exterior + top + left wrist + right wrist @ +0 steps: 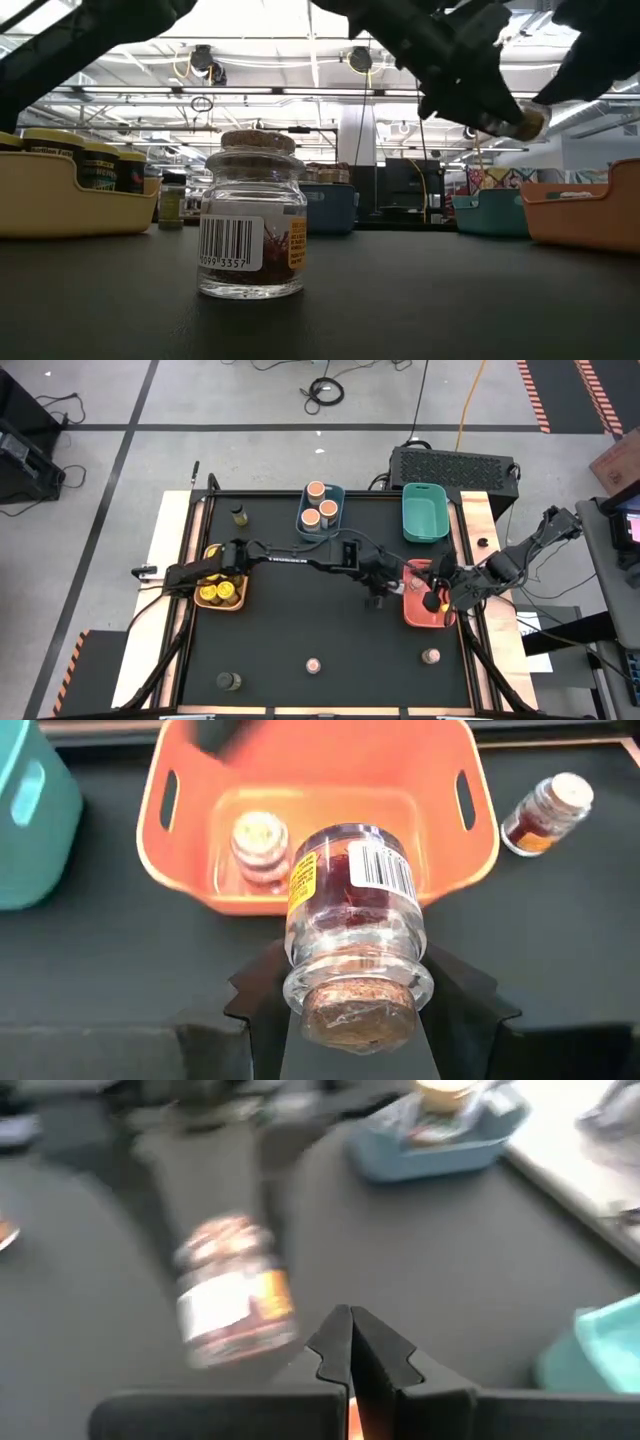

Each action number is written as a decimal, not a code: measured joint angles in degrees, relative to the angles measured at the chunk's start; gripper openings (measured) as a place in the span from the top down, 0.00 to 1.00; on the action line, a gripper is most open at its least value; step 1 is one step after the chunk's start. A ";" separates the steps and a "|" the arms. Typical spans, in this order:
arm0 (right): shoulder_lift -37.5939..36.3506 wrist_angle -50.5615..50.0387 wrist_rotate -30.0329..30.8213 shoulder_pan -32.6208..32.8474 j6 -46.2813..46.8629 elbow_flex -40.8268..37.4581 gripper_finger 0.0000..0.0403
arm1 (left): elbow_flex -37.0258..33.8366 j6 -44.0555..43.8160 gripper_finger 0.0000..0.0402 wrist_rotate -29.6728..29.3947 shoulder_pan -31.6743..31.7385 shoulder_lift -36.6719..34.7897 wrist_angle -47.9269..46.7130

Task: Sort spices by type
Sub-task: Put the small brown seasoning bottle into the orange bin

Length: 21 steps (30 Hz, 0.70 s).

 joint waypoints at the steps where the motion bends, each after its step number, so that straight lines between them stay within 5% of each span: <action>1: 0.18 0.57 -2.23 0.00 -0.64 0.00 1.00 | 0.00 0.36 0.55 -0.06 -0.04 0.41 0.70; 8: 0.97 3.32 -15.53 0.00 -0.41 0.00 1.00 | 0.00 1.55 0.55 -2.03 -0.12 0.29 -1.89; 13: 1.18 7.33 -16.87 -0.05 -4.31 0.00 0.98 | 0.13 1.82 0.55 -2.32 -0.06 -0.07 -2.25; 21: 3.10 9.06 -18.20 -0.07 -8.14 0.04 0.70 | 0.48 7.72 0.55 -1.64 -0.03 -0.47 -3.48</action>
